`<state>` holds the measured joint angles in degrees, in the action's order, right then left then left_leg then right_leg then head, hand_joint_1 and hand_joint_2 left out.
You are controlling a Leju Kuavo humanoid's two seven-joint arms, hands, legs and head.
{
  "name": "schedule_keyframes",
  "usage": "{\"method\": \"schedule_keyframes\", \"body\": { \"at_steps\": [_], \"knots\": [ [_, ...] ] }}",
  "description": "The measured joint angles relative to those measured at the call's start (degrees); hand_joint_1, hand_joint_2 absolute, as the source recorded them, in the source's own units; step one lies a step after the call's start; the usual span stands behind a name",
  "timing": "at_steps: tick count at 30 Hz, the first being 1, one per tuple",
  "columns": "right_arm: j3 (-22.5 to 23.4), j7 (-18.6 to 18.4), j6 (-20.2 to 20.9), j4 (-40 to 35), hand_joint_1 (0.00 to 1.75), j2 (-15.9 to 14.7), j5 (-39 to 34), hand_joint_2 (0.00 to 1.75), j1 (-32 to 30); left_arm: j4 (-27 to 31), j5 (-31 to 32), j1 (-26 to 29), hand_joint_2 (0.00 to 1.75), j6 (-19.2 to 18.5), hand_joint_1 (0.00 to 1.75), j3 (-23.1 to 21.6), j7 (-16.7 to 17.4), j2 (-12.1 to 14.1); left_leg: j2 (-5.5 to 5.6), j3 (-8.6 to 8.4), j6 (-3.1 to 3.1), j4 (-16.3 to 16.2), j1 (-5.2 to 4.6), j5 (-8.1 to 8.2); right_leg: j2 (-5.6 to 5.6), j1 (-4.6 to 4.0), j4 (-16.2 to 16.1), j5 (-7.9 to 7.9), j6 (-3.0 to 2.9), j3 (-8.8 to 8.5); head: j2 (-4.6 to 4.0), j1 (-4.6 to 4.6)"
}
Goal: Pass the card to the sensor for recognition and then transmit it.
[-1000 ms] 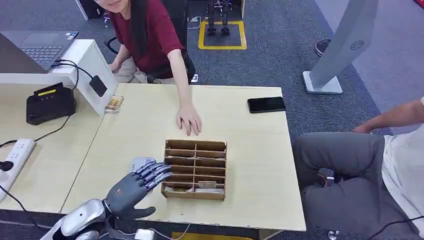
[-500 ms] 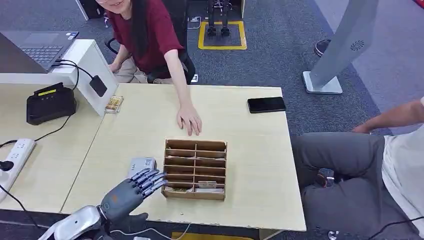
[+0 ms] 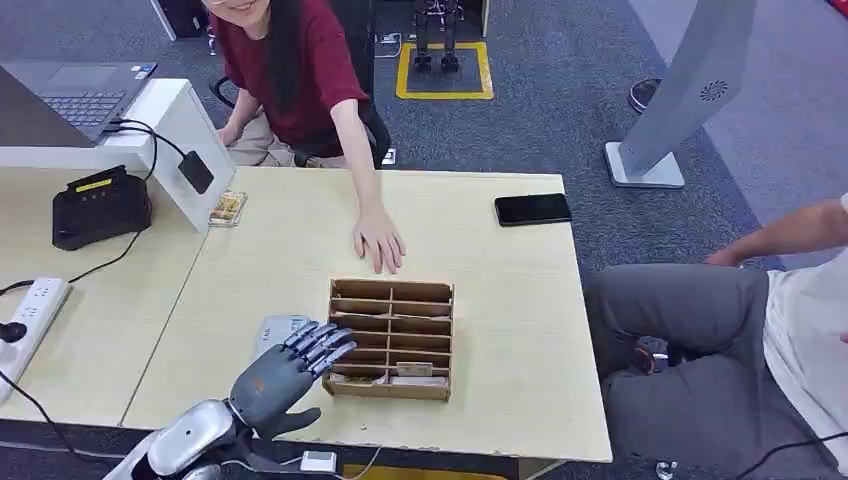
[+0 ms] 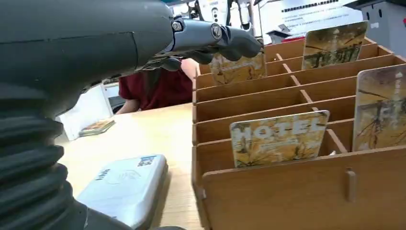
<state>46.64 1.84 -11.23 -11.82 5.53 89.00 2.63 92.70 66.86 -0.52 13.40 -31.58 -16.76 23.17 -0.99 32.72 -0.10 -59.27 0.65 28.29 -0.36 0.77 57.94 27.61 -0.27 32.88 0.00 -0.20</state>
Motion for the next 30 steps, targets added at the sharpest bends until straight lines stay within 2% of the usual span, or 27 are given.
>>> {"method": "schedule_keyframes", "body": {
  "at_steps": [12, 30],
  "knots": [
    [0.1, 0.1, -0.1, 0.0, 0.00, 0.0, 0.1, 0.00, 0.0, -2.7, 0.2, -1.7, 1.75, 0.0, 0.00, -1.1, 0.4, -1.9, 0.00, 0.00, 0.00, 0.0, 0.01, 0.00, 0.00, -0.01, 0.0, 0.00, 0.00, 0.01, 0.00, 0.00],
    [1.0, 0.0, -0.1, 0.0, 0.00, 0.0, 0.2, 0.00, 0.0, -3.8, -3.1, -1.7, 1.75, -0.1, 0.00, -1.9, -0.3, -1.5, 0.00, 0.01, 0.00, 0.0, 0.01, 0.00, 0.00, -0.01, 0.0, 0.00, 0.00, 0.00, -0.02, 0.00]
  ]
}}
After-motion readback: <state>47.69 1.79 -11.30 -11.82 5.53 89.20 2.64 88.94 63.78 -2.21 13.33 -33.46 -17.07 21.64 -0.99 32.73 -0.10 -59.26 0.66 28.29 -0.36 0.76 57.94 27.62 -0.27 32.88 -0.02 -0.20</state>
